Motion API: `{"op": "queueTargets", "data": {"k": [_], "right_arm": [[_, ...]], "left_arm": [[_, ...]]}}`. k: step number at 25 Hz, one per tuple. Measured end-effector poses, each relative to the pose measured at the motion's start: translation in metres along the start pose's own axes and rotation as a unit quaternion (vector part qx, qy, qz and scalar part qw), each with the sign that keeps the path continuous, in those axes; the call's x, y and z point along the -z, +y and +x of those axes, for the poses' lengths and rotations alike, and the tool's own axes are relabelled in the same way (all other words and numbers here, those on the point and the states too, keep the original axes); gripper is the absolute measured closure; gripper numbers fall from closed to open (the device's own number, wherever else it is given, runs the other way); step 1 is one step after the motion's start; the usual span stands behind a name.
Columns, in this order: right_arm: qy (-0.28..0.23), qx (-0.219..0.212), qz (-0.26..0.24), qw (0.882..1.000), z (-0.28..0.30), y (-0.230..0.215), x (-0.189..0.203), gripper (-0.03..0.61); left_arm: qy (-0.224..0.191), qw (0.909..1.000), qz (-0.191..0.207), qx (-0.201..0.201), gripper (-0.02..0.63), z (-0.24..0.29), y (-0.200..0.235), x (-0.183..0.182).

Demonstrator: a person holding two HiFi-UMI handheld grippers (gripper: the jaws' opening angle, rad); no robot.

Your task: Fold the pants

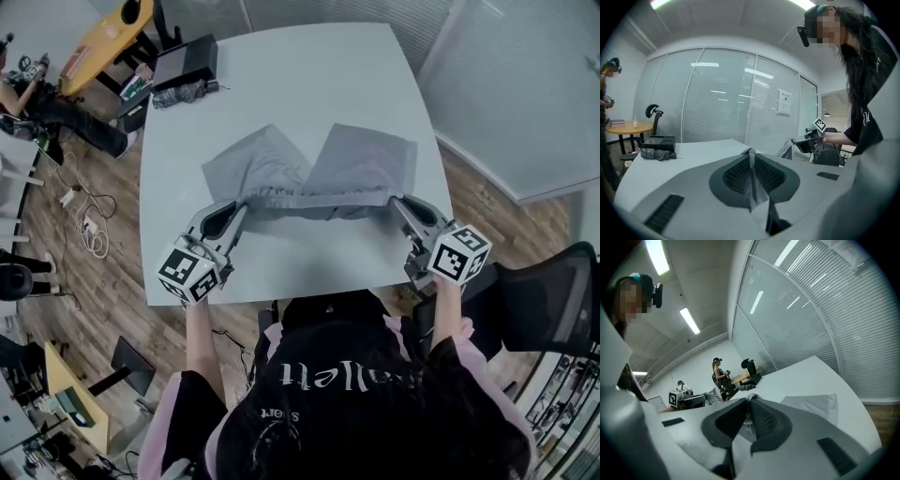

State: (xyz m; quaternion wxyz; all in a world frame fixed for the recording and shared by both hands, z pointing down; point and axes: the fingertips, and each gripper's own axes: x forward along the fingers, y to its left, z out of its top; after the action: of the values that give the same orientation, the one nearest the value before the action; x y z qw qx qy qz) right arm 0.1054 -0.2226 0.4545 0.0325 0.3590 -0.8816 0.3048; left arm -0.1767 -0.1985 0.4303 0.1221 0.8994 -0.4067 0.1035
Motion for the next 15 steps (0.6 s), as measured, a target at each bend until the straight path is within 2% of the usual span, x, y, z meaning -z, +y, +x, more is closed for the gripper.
{"op": "queueTargets", "data": {"k": [9, 15], "right_arm": [[0.031, -0.007, -0.015, 0.999, 0.081, -0.051, -0.039, 0.535], [0.061, 0.007, -0.007, 0.998, 0.146, -0.1, -0.042, 0.535]], "left_arm": [[0.036, 0.9992, 0.014, -0.006, 0.561, 0.057, 0.076, -0.005], [0.072, 0.9971, -0.001, -0.025, 0.561, 0.101, 0.13, 0.016]]}}
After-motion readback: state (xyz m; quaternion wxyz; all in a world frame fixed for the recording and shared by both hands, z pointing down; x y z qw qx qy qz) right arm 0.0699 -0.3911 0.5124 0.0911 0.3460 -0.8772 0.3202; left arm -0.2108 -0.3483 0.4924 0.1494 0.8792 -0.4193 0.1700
